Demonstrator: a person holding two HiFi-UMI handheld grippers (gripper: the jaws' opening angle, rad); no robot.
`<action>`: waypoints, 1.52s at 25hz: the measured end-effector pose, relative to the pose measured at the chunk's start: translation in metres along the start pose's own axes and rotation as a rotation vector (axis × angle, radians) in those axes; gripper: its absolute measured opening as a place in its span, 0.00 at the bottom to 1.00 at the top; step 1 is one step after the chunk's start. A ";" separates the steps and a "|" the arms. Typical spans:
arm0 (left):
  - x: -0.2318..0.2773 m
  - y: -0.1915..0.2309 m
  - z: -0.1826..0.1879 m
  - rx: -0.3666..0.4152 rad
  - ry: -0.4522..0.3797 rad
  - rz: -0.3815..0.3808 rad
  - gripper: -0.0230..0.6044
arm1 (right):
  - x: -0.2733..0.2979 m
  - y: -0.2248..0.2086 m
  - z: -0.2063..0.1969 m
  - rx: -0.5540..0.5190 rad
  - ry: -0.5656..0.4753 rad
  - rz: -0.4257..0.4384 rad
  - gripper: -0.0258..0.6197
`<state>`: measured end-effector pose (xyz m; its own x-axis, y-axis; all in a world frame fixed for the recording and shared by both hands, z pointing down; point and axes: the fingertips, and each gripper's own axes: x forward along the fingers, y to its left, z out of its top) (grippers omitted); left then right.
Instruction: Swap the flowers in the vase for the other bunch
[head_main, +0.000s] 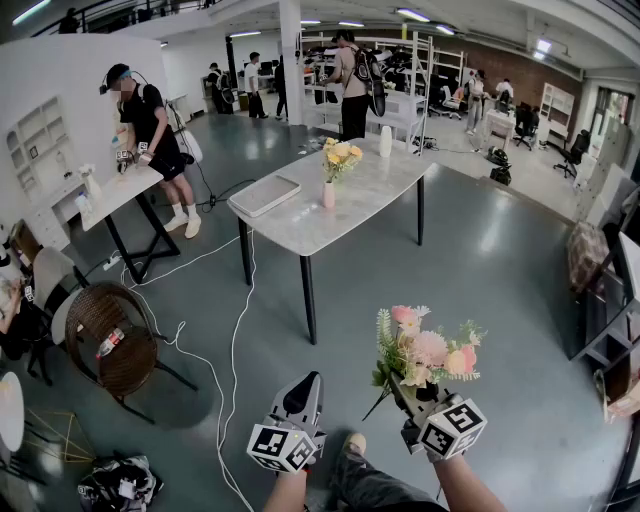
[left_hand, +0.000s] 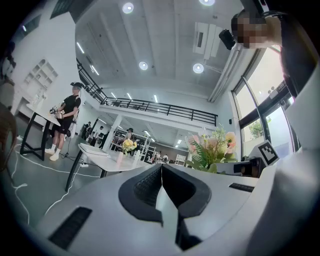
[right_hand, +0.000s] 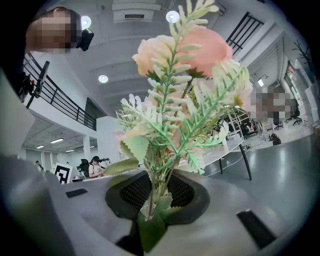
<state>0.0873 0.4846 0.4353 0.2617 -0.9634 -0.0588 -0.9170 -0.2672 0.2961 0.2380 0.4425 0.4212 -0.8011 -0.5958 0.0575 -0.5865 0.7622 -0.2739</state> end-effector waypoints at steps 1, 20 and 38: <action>0.009 0.005 0.000 0.010 0.006 0.000 0.06 | 0.009 -0.006 0.001 -0.005 0.000 -0.005 0.18; 0.188 0.088 0.020 0.108 0.029 0.014 0.06 | 0.162 -0.121 0.041 -0.144 -0.022 -0.239 0.18; 0.265 0.104 0.006 0.062 0.069 -0.032 0.06 | 0.200 -0.179 0.052 -0.104 -0.025 -0.279 0.18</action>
<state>0.0593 0.2010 0.4450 0.3094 -0.9509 -0.0011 -0.9240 -0.3010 0.2358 0.1886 0.1740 0.4317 -0.6046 -0.7910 0.0932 -0.7938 0.5890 -0.1513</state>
